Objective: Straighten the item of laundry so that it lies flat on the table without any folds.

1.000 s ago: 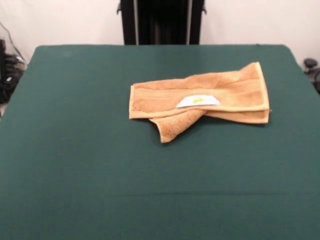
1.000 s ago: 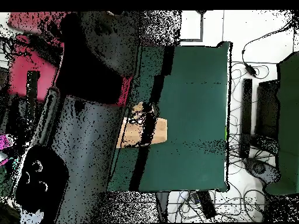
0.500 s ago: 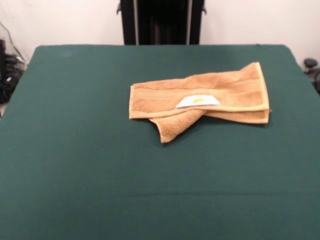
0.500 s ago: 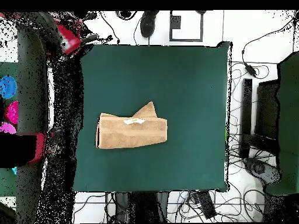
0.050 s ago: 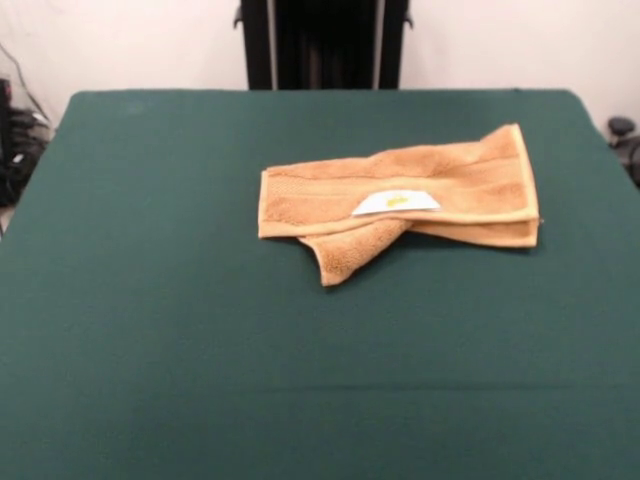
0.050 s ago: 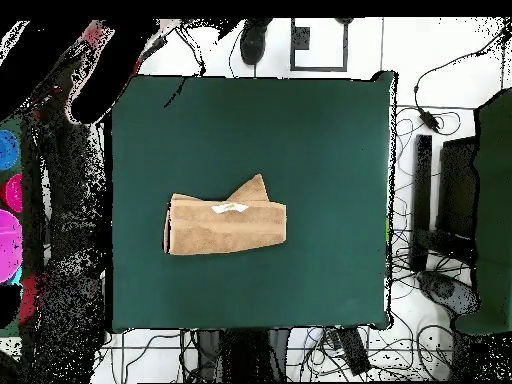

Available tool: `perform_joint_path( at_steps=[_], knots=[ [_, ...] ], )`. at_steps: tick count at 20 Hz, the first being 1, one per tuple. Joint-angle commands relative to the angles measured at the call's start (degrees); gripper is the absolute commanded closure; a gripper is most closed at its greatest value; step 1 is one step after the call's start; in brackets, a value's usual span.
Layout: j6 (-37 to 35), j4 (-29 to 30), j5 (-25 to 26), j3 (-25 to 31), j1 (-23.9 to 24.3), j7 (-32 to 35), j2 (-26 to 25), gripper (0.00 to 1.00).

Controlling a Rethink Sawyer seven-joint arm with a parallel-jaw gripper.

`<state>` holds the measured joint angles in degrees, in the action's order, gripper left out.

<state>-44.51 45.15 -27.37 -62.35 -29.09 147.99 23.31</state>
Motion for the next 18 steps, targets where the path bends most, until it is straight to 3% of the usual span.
perform_joint_path(
  at_steps=[1, 18],
  knots=[
    [3.64, 13.02, 2.51, 8.28, -0.88, 11.89, -5.46, 0.0],
    [12.23, 15.4, -0.97, 5.98, -3.0, 17.63, -11.51, 0.0]
  ],
)
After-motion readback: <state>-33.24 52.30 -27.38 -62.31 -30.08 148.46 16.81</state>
